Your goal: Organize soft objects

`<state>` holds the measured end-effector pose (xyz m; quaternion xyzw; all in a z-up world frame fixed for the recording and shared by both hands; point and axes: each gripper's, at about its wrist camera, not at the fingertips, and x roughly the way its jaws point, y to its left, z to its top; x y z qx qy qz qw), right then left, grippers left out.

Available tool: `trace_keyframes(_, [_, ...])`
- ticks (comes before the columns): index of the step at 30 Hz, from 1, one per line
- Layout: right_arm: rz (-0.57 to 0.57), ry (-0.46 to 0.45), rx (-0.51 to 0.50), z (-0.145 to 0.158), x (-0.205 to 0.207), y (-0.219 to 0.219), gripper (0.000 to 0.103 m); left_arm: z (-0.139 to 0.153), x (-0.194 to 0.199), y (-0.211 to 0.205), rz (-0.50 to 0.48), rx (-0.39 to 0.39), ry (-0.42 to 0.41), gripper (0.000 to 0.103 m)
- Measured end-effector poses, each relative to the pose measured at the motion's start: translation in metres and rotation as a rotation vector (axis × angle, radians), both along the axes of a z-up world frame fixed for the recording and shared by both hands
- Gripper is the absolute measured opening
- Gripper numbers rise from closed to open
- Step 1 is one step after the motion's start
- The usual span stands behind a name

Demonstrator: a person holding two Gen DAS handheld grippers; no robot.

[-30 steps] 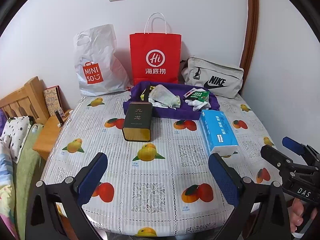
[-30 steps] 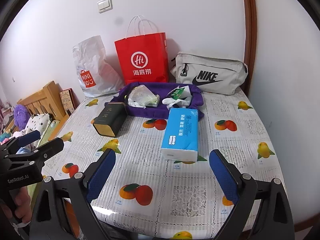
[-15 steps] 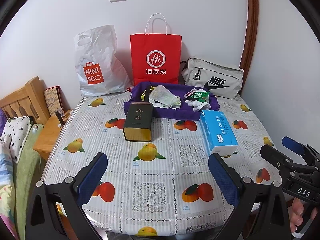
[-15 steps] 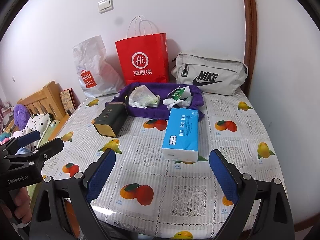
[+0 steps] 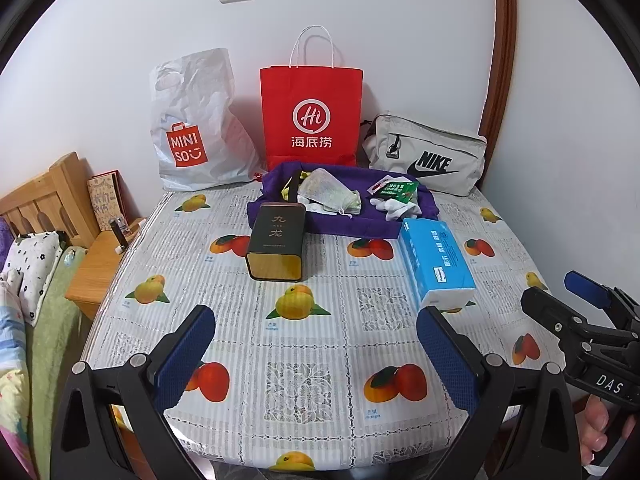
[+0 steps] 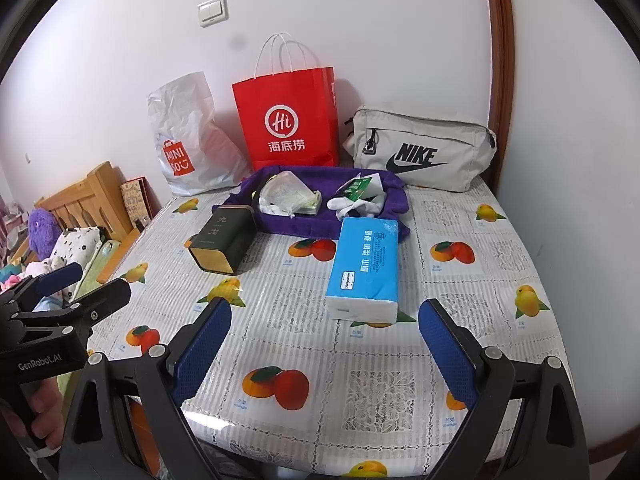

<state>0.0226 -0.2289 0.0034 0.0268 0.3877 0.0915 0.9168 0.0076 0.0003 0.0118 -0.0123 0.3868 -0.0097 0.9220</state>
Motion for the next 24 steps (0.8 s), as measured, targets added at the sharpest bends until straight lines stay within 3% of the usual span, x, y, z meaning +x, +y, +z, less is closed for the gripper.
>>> trace_keyframes(24, [0.002, -0.004, 0.0, 0.0018, -0.0013, 0.0016, 0.094, 0.0014, -0.0011, 0.0014, 0.009, 0.004, -0.008, 0.102])
